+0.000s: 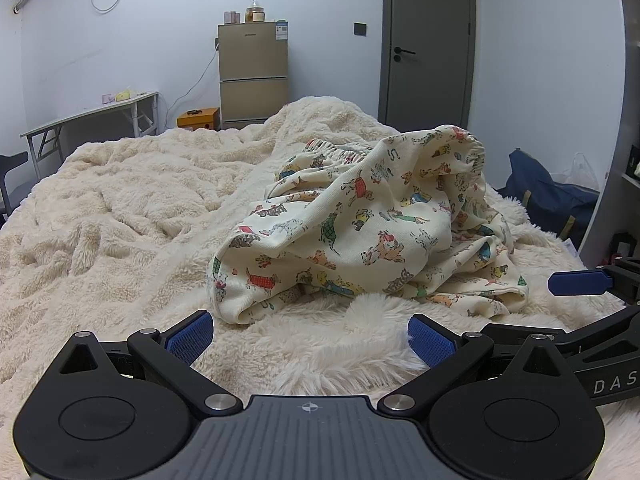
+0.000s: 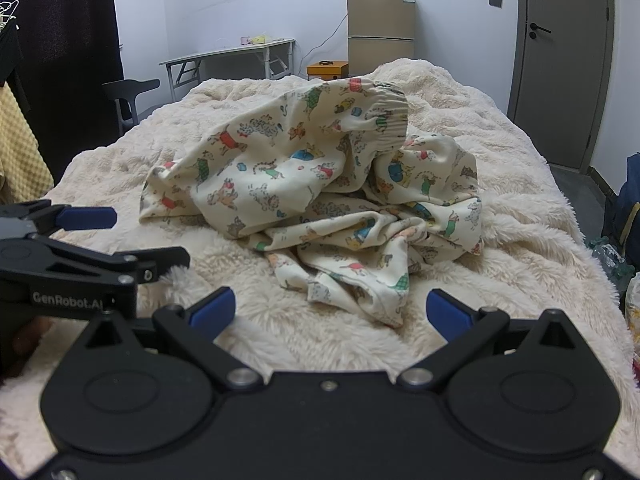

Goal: Fold clothes

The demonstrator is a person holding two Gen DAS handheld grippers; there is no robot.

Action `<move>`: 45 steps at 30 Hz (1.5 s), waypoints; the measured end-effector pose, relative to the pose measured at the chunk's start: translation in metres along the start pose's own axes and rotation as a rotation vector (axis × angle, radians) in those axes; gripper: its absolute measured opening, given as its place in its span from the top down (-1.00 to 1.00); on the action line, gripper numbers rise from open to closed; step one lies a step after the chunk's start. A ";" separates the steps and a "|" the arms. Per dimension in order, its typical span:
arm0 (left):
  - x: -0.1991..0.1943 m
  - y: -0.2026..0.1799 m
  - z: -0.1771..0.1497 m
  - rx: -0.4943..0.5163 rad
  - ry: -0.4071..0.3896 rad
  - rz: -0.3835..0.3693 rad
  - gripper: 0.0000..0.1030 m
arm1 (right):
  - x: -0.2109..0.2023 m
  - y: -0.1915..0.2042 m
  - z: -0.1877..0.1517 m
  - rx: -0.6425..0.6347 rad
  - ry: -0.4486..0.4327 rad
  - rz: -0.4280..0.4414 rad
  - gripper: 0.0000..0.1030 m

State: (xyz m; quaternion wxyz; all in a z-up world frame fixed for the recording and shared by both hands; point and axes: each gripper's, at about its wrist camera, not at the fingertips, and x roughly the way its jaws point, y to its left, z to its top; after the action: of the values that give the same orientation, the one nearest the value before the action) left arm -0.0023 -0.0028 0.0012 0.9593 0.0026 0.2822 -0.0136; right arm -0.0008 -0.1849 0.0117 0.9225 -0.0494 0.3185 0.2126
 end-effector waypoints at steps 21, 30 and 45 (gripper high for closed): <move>0.002 -0.001 0.003 -0.004 0.001 0.001 -1.00 | 0.001 0.000 0.001 0.003 0.005 0.008 -1.00; 0.001 0.000 0.001 -0.005 0.001 0.002 -1.00 | 0.002 -0.001 0.001 0.007 0.010 0.014 -1.00; 0.001 0.001 0.003 -0.002 -0.003 -0.012 -1.00 | 0.006 -0.008 0.005 0.029 0.026 0.062 -1.00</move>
State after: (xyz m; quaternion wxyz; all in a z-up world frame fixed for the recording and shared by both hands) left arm 0.0003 -0.0017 0.0029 0.9596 0.0001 0.2807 -0.0191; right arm 0.0092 -0.1891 0.0117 0.9119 -0.0287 0.3347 0.2356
